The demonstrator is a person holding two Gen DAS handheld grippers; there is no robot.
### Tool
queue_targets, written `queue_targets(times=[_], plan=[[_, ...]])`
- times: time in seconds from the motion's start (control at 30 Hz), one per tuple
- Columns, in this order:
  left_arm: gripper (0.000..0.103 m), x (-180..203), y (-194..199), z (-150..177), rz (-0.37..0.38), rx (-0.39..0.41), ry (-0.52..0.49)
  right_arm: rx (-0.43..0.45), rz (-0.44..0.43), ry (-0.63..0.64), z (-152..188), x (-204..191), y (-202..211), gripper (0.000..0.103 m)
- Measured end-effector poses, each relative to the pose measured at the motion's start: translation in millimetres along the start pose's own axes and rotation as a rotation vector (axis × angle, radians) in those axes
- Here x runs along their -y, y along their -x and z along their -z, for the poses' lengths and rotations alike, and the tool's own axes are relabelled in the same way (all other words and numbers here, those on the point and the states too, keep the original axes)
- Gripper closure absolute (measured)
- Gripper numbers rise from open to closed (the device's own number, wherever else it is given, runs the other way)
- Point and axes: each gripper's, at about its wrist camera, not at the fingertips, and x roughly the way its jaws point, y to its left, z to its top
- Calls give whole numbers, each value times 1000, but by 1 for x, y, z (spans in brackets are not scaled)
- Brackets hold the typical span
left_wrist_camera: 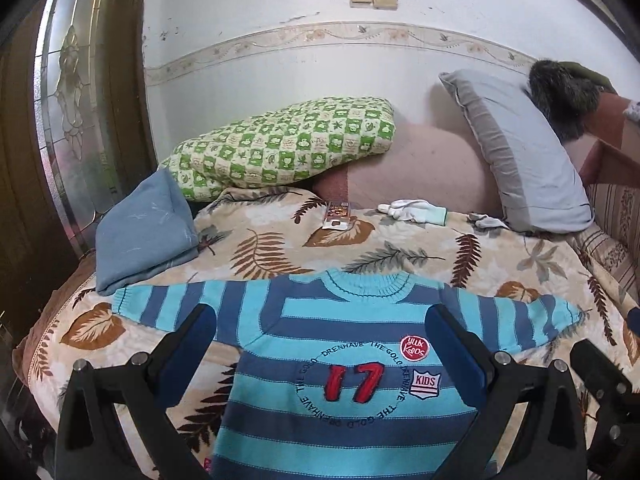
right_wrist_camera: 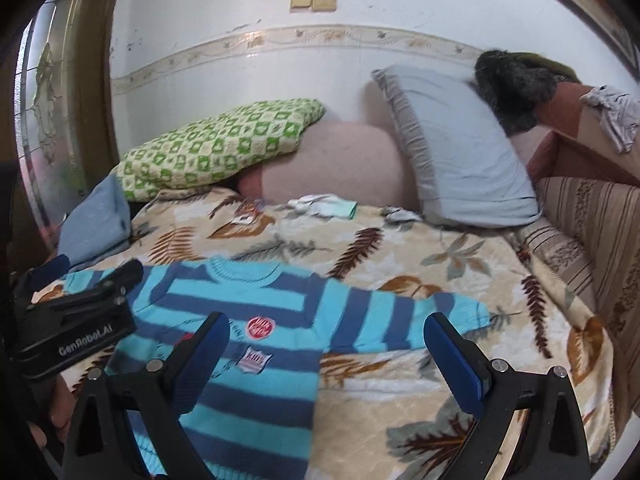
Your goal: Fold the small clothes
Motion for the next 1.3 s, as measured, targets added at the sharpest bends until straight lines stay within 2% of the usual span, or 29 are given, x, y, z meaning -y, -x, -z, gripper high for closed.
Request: queue_targets(times=[0.23,0.5,0.67,0.8,0.83,0.87,0.97,1.1,1.2,1.3], plan=[[0,-4,-6,2,-2,-14,5,-11,-22,-5,3,0,-7,4],[0,7,-36,13,7,-82,-26,-88,-31,-116,7,54,-54,4],[0,21,-63,28,19,-154,-71,-159,-91,-319,16,124,-96,4],[0,37,-80,44,35,-199,-138,-217,-177,-625,39,199,-129,8],[0,40,-83,47,41,-205,-150,-231,-202,-719,49,222,-138,12],[0,43,-86,49,47,-213,-158,-247,-216,-780,56,235,-145,20],[0,48,-97,55,63,-240,-167,-286,-239,-938,77,270,-167,32],[0,50,-106,61,61,-255,-180,-290,-249,-1036,86,293,-190,36],[0,51,-109,61,67,-255,-189,-296,-246,-1030,81,292,-211,41],[0,52,-111,61,78,-257,-194,-314,-198,-1047,81,294,-228,45]])
